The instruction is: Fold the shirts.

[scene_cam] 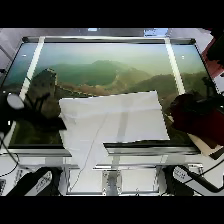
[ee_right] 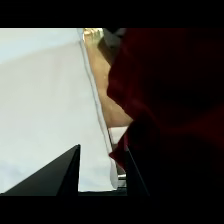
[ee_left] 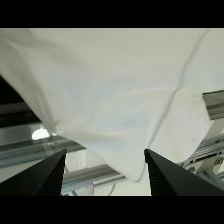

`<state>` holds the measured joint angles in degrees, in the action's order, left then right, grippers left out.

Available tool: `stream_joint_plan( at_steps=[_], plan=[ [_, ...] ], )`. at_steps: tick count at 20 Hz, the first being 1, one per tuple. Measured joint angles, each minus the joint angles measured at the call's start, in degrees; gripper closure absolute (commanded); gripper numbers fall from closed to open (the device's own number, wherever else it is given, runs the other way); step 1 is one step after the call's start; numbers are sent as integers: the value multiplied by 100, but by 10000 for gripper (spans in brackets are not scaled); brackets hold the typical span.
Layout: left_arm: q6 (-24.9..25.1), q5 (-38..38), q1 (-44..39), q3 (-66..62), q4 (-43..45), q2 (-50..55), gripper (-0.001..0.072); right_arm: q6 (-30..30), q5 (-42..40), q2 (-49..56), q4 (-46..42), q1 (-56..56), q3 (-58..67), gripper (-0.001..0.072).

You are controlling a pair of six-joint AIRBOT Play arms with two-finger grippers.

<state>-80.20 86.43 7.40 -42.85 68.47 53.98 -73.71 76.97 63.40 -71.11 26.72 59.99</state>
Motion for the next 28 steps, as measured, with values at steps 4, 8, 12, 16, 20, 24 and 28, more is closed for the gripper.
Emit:
stream_joint_plan(
  at_steps=[4, 8, 12, 16, 20, 24, 28],
  plan=[
    [-533, -61, 9, 1121, 35, -691, 138, 105, 37, -463, 326, 168, -103, 365],
    [-911, -214, 9, 1738, -76, -881, 138, 271, -7, -605, 927, 221, -133, 365],
    [-1078, -608, 9, 2210, -527, -933, 150, 339, -52, -649, 1196, 232, -138, 365],
    [-1117, -918, 9, 2546, -940, -946, 262, 358, -68, -656, 1283, 234, -138, 365],
    [-1115, -1102, 4, 2651, -1088, -946, 388, 363, -72, -660, 1314, 234, -138, 365],
    [-1095, -1126, 2, 2682, -1147, -946, 322, 365, -74, -660, 1333, 234, -138, 365],
    [-1051, -890, 2, 2686, -1154, -946, 323, 367, -61, -660, 1333, 234, -138, 365]
  ],
)
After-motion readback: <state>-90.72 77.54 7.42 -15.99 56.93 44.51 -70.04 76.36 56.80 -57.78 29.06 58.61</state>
